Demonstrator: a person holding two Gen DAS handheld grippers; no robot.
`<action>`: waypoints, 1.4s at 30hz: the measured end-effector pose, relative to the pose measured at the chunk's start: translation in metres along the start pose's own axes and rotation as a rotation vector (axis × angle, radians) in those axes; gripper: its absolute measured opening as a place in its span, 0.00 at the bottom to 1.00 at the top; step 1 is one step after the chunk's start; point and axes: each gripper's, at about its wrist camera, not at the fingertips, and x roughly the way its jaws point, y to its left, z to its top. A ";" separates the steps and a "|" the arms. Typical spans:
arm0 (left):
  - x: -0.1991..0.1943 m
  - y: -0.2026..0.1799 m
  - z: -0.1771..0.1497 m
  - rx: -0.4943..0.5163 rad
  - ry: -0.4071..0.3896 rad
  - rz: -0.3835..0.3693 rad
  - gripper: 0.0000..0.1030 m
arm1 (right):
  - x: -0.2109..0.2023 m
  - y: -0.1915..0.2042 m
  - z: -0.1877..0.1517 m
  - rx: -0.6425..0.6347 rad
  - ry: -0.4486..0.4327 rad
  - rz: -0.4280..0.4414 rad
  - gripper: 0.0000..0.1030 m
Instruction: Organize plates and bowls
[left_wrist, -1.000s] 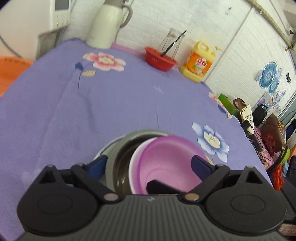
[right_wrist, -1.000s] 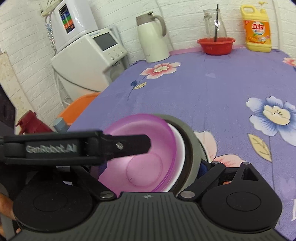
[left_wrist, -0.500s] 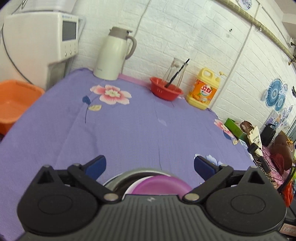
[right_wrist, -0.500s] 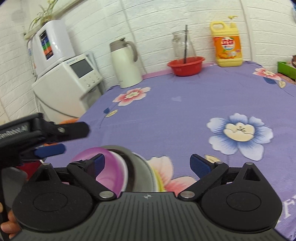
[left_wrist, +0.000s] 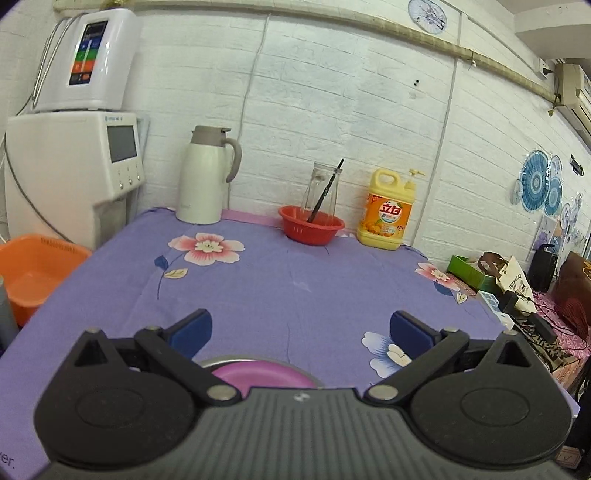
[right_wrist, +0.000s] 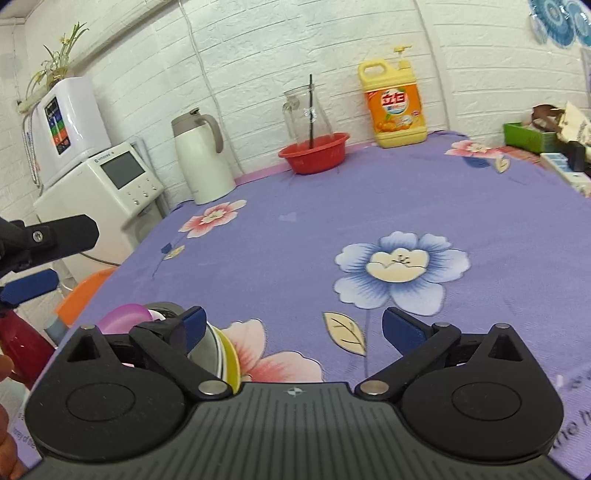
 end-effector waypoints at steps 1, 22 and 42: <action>-0.003 -0.002 -0.002 0.002 0.000 -0.002 0.99 | -0.003 0.000 -0.002 0.005 0.006 -0.024 1.00; -0.103 -0.032 -0.078 0.106 0.018 0.044 1.00 | -0.100 -0.011 -0.072 0.035 -0.044 -0.087 1.00; -0.143 -0.037 -0.099 0.161 -0.031 0.103 1.00 | -0.155 0.004 -0.091 -0.032 -0.164 -0.120 1.00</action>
